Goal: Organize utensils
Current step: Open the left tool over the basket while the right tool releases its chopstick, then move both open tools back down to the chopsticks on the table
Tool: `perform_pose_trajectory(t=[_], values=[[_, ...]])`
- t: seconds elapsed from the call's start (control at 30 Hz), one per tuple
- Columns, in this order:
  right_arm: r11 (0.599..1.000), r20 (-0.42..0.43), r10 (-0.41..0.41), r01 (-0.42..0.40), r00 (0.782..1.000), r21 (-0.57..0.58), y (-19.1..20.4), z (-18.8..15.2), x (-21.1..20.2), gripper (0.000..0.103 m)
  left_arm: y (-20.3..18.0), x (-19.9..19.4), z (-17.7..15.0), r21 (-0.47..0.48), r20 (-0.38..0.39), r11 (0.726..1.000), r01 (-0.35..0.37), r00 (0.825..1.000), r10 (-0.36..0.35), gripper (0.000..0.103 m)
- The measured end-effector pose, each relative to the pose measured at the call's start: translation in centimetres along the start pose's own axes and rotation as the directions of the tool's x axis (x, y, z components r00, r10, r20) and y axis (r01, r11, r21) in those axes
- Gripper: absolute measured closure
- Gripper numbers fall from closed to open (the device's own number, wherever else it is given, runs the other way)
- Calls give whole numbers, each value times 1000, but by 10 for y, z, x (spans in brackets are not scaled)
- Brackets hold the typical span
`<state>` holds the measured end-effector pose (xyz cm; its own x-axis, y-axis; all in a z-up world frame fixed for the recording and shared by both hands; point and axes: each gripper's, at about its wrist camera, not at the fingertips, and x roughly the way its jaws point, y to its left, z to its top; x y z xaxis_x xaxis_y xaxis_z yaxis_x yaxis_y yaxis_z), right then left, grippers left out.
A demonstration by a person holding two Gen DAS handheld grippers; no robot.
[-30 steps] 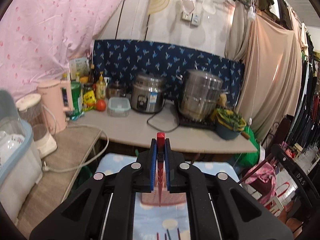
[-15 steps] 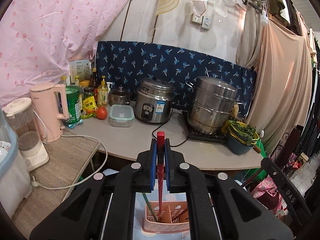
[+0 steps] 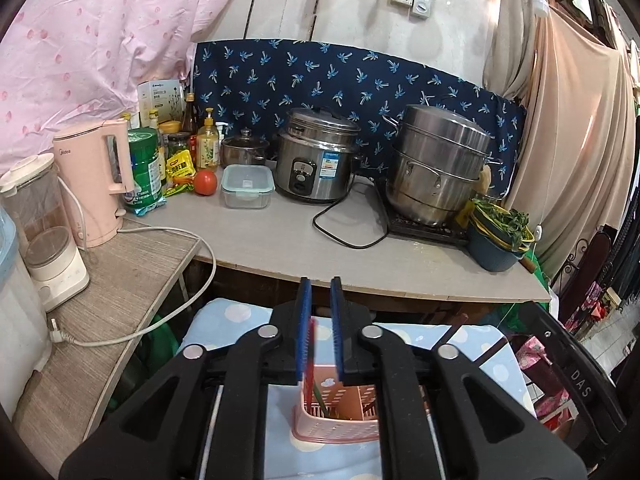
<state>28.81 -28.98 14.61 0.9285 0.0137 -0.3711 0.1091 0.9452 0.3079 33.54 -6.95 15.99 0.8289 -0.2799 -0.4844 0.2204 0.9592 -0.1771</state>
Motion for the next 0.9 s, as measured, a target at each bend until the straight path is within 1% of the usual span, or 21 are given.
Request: perform_pose_trajectory(t=[0.03, 0.07, 0.1, 0.23, 0.27, 0.33, 0.43, 0.6, 0.7, 0.8, 0.9], values=[[1000, 4, 1, -1, 1000, 5, 0, 0, -3, 78, 0, -2, -2, 1, 3, 1000, -8, 1000, 8, 69], [1000, 7, 2, -2, 1000, 8, -1, 0, -7, 76, 0, -4, -3, 0, 12, 1000, -18, 1000, 18, 63], [1000, 9, 3, -3, 1000, 12, -1, 1, -11, 74, 0, -7, -4, 3, 19, 1000, -23, 1000, 23, 61], [1000, 10, 10, -10, 1000, 19, -2, -2, -29, 71, -1, -17, -8, 16, 4, 1000, -27, 1000, 27, 60], [1000, 6, 13, -13, 1000, 21, -2, -3, -34, 69, -1, -20, -11, 20, 1, 999, -31, 1000, 31, 58], [1000, -5, 13, -13, 1000, 22, -2, -9, -43, 67, -2, -27, -15, 26, -5, 999, -38, 999, 38, 52], [1000, -37, 9, -9, 999, 15, -4, -21, -57, 67, -2, -40, -24, 37, -21, 999, -34, 999, 35, 49], [1000, -106, -11, 14, 994, 25, -12, -48, -83, 67, -3, -59, -45, 61, -61, 997, -50, 997, 54, 45], [999, -145, -45, 45, 988, 1, -13, -68, -102, 67, -4, -72, -64, 82, -84, 995, -58, 994, 65, 43], [999, -184, -42, 43, 982, 1, -15, -88, -117, 67, -4, -83, -85, 105, -111, 992, -66, 991, 77, 43], [999, -219, -42, 43, 975, 0, -16, -109, -131, 67, -2, -93, -105, 107, -138, 992, -63, 987, 77, 43]])
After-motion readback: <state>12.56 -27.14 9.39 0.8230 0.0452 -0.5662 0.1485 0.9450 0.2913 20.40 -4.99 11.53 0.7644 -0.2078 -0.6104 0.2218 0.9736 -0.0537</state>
